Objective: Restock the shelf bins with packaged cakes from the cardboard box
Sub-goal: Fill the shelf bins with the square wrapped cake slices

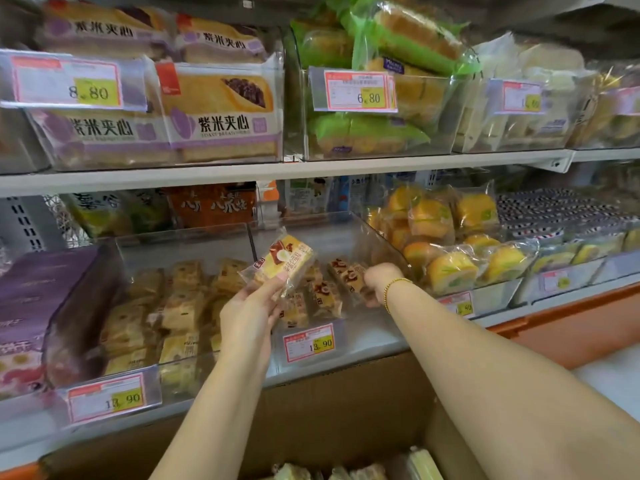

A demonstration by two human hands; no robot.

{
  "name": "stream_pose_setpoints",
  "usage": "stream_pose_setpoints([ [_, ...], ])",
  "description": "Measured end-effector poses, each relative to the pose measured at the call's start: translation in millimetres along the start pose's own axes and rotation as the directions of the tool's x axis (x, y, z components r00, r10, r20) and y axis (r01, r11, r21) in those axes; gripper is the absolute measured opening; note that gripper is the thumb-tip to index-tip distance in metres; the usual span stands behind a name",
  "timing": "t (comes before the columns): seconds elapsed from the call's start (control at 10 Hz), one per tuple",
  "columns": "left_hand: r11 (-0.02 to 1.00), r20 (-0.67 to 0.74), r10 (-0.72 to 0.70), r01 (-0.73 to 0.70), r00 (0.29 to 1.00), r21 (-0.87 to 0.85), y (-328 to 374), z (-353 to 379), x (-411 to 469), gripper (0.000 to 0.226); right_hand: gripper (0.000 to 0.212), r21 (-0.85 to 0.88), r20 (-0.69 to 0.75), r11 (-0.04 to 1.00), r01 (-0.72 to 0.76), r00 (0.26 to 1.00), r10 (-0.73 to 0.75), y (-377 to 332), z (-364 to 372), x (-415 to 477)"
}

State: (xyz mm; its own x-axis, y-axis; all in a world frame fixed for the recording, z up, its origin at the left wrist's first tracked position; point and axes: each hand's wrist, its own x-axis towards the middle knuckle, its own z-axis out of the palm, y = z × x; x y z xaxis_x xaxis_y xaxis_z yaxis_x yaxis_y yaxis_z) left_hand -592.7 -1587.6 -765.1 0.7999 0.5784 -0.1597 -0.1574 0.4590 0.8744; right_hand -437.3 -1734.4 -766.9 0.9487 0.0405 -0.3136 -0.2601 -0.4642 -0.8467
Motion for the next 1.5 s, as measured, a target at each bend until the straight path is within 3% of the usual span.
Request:
stream_pose_setpoints([
  [0.1,1.000,0.012,-0.009,0.009,1.000,-0.007,0,-2,2,0.040,0.038,-0.096,0.117,0.995,-0.010,0.993,0.021,-4,6,-4],
  [0.2,1.000,0.035,-0.013,0.012,0.999,0.016,-1,-4,3,0.029,0.037,-0.333,0.195,0.940,0.071,0.981,-0.005,-4,3,-6],
  [0.3,1.000,0.050,-0.012,0.011,0.999,0.022,-3,-6,4,0.031,0.040,-0.450,0.134,0.891,0.059,0.991,0.002,-3,2,-2],
  [0.4,1.000,0.043,-0.013,0.012,0.999,0.026,-3,-6,5,0.036,0.041,-0.619,0.119,0.778,0.106,0.992,-0.040,2,5,1],
  [0.5,0.999,0.040,-0.005,0.003,0.999,0.033,-3,-5,3,0.030,0.037,-0.631,0.180,0.765,0.127,0.984,-0.015,2,8,6],
  [0.6,0.999,0.029,-0.004,0.002,1.000,0.052,0,-3,0,0.028,0.034,-0.598,0.143,0.777,0.195,0.980,-0.136,-4,4,3],
  [0.7,0.985,0.022,-0.007,0.003,1.000,0.174,5,-1,-3,0.023,0.033,-0.425,0.118,0.810,0.403,0.912,-0.392,-16,-7,-19],
  [0.8,0.928,0.023,-0.008,-0.001,1.000,0.371,12,1,-5,0.023,0.055,-0.008,0.324,0.864,0.504,0.818,-0.475,-30,-26,-47],
  [0.9,0.960,0.024,-0.028,0.020,0.999,0.280,17,6,-6,0.033,0.077,0.092,0.469,0.936,0.340,0.814,-0.342,-35,-28,-54],
  [1.0,0.992,0.090,-0.027,0.016,0.996,0.121,15,21,-7,0.032,0.047,0.404,0.576,0.913,0.058,0.760,-0.302,-32,-13,-52],
  [1.1,0.988,0.115,-0.016,-0.002,0.993,0.157,16,39,-7,0.029,0.019,0.543,0.554,0.838,-0.053,0.773,-0.310,-29,-3,-48],
  [1.2,0.933,0.160,-0.066,0.004,0.985,0.359,26,48,-3,0.024,0.017,0.569,0.540,0.821,-0.046,0.774,-0.331,-30,-6,-38],
  [1.3,0.745,0.315,-0.336,0.046,0.888,0.665,48,54,8,0.036,0.017,0.551,0.502,0.834,-0.020,0.806,-0.312,-34,-15,-17],
  [1.4,0.062,0.289,-0.261,-0.282,0.921,0.957,54,64,38,0.030,0.035,0.216,0.377,0.961,0.176,0.893,-0.248,-32,-20,6],
  [1.5,-0.538,0.376,-0.221,-0.434,0.900,0.723,33,71,62,0.029,0.022,-0.086,0.460,0.963,0.256,0.867,-0.189,-23,-21,15],
])
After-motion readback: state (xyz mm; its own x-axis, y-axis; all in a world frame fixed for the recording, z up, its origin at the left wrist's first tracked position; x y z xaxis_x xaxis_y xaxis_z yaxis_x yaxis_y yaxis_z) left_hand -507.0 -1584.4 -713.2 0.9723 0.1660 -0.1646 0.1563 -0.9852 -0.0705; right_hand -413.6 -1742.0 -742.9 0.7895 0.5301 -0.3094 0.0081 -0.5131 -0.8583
